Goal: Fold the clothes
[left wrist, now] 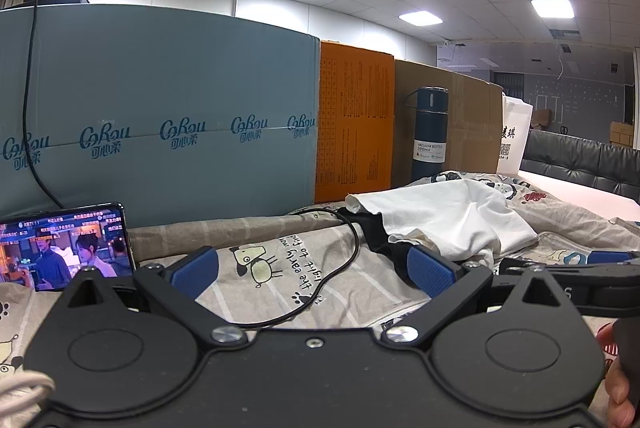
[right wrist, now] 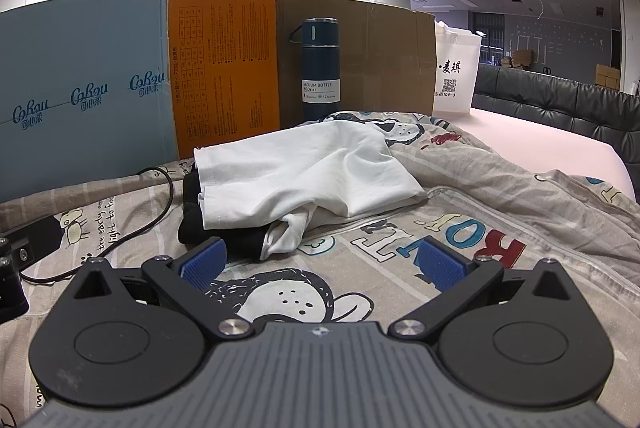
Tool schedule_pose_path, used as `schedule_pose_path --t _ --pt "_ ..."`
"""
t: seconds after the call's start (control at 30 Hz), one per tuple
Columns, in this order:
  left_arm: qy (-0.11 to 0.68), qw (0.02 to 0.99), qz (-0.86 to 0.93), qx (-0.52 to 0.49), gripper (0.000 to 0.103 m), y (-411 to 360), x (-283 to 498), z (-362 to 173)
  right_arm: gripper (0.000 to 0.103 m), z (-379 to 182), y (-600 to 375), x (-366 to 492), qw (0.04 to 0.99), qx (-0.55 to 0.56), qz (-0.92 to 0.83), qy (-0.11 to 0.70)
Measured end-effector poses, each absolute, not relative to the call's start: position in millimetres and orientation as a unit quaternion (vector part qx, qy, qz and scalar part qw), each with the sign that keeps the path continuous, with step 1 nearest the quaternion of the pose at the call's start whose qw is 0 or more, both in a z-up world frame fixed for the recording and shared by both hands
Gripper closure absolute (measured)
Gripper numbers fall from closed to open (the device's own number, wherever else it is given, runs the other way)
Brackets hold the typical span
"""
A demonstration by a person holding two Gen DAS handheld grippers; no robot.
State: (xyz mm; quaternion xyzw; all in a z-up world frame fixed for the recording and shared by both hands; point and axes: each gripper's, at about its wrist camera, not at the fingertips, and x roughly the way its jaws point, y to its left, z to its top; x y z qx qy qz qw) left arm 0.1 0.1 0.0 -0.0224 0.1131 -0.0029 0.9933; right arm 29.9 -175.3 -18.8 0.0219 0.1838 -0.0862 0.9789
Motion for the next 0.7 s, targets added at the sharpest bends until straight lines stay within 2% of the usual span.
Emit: schedule_pose_path --t 0.7 --pt "0.125 0.992 -0.012 -0.032 0.000 3.5 3.1 -0.3 0.000 -18.7 -176.3 30.1 0.979 0.022 -0.087 0.183"
